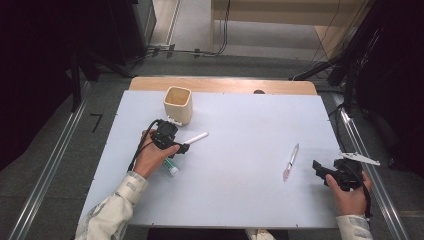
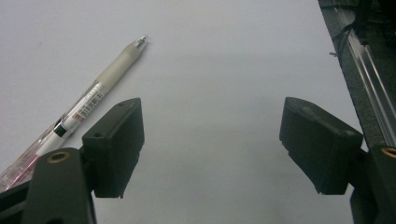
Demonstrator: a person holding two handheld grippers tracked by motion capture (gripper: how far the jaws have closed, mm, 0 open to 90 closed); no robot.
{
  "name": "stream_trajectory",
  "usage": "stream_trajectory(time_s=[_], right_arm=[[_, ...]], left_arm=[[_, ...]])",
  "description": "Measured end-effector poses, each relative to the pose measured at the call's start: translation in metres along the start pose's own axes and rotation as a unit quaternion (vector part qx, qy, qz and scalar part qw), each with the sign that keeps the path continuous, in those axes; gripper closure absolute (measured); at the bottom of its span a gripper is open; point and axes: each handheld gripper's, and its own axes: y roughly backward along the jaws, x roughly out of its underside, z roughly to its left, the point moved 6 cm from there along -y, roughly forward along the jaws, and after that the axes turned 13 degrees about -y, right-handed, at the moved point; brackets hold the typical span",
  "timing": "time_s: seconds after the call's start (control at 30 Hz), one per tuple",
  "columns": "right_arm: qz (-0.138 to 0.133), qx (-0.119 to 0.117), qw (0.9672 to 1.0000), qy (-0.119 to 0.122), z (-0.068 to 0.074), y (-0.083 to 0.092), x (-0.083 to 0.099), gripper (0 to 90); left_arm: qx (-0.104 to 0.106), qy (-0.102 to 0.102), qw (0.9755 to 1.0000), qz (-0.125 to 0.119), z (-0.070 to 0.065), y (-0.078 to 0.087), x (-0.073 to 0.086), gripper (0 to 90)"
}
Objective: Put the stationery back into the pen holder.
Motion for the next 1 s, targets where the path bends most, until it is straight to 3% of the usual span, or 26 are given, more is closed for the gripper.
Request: stream_trajectory(time_s=[0.13,0.4,0.83,1.0], right_arm=[[0.001,0.0,1.0,-0.001,0.0,0.0,0.0,20.7],[0.0,-0.001,1.0,0.001,0.0,0.0,0.0,20.7],[0.001,0.0,1.0,-0.002,0.0,0.0,0.0,20.6],[0.002,0.0,1.0,-0.001,0.0,-0.001,0.0,20.7]], left_arm=[[0.0,-0.003,1.0,0.002,0.0,-0.001,-0.002,31.4],[0.006,-0.032,0.999,0.03,-0.001,-0.006,0.0,33.1],[0.005,-0.047,0.9977,0.049,0.002,-0.01,0.004,39.4],[0.008,-0.064,0.9958,0.065,0.001,-0.01,0.003,40.6]])
